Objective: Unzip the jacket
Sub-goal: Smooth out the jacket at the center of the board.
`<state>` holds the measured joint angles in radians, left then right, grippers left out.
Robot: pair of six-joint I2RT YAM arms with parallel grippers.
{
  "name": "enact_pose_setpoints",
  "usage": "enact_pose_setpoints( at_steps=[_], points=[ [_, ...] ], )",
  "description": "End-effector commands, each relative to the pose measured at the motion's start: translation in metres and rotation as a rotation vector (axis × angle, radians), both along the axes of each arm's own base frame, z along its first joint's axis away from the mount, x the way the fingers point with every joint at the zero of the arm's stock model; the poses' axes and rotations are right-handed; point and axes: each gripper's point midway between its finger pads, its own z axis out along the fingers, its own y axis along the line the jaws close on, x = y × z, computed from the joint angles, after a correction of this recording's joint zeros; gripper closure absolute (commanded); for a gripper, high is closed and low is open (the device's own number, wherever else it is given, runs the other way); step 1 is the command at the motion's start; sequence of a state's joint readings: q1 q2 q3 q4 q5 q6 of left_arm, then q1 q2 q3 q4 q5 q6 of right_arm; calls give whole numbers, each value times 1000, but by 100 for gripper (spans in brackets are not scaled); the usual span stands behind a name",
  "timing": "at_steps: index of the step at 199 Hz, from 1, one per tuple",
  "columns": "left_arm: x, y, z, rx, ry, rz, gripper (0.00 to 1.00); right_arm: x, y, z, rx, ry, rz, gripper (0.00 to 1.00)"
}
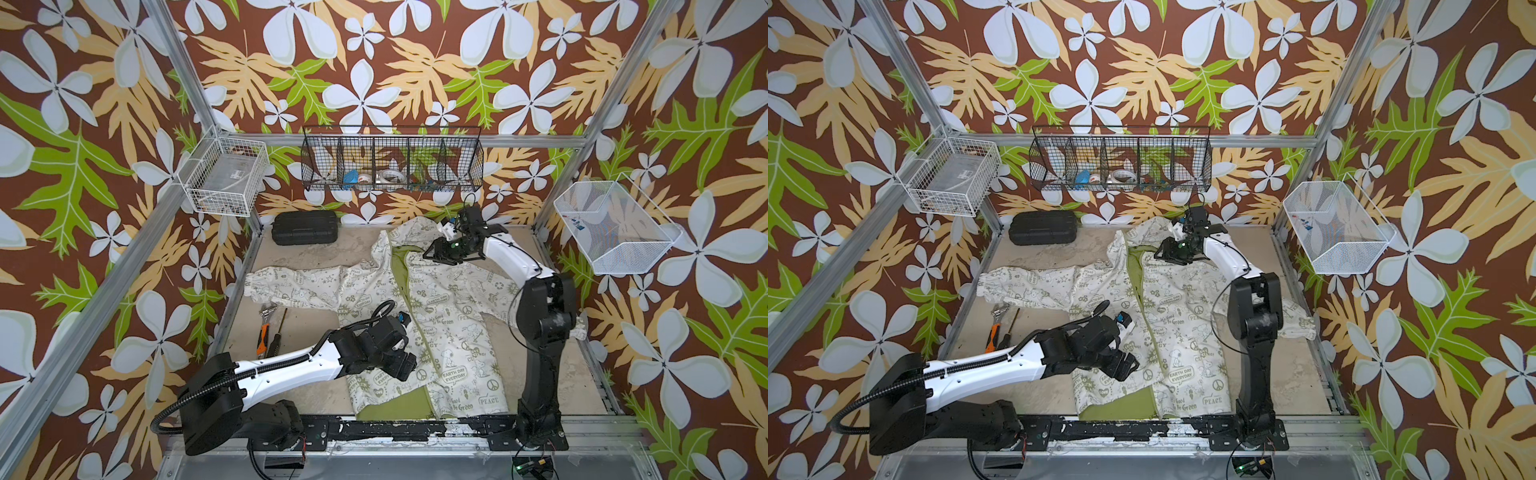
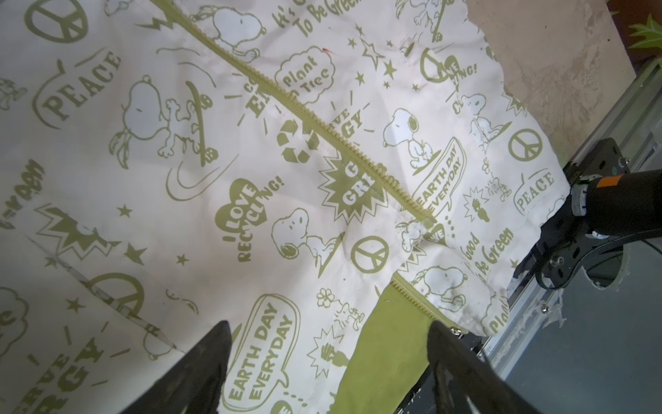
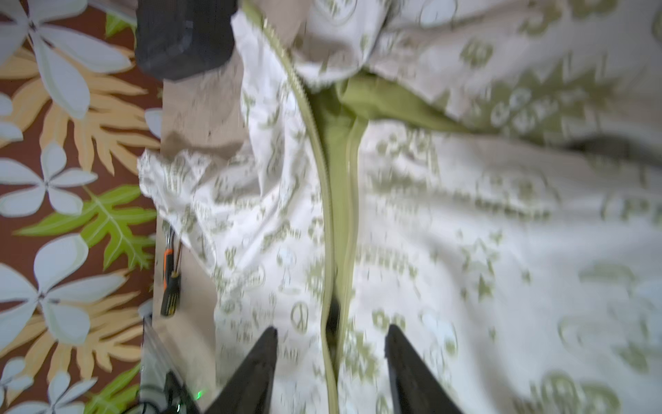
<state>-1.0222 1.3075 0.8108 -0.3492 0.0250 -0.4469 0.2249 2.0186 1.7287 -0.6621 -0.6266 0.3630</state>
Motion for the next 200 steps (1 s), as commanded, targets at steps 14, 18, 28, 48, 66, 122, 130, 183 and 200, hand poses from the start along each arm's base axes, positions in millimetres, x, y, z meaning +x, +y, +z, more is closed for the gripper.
enact_pose_setpoints(
  at_steps=[14,18,28,48,66,122,130,183,200],
  points=[
    [16,19,21,-23,-64,175,11,-107,-19,-10,-2,161,3,48],
    [17,22,22,-25,-66,190,9,-121,-19,-9,10,171,10,48],
    [18,30,28,-30,-79,227,5,-154,-16,-12,38,202,35,48],
    [18,43,38,-48,-112,262,0,-215,-7,-19,58,252,95,48],
    [18,56,43,-60,-151,293,0,-254,1,-24,89,287,129,47],
    [11,76,54,-109,-181,328,0,-295,1,-67,85,354,145,45],
    [9,77,53,-110,-176,324,0,-295,2,-71,75,355,151,47],
    [3,79,50,-106,-154,308,2,-297,6,-90,35,381,188,57],
    [3,80,50,-109,-150,311,2,-298,9,-92,24,374,202,58]
  ],
)
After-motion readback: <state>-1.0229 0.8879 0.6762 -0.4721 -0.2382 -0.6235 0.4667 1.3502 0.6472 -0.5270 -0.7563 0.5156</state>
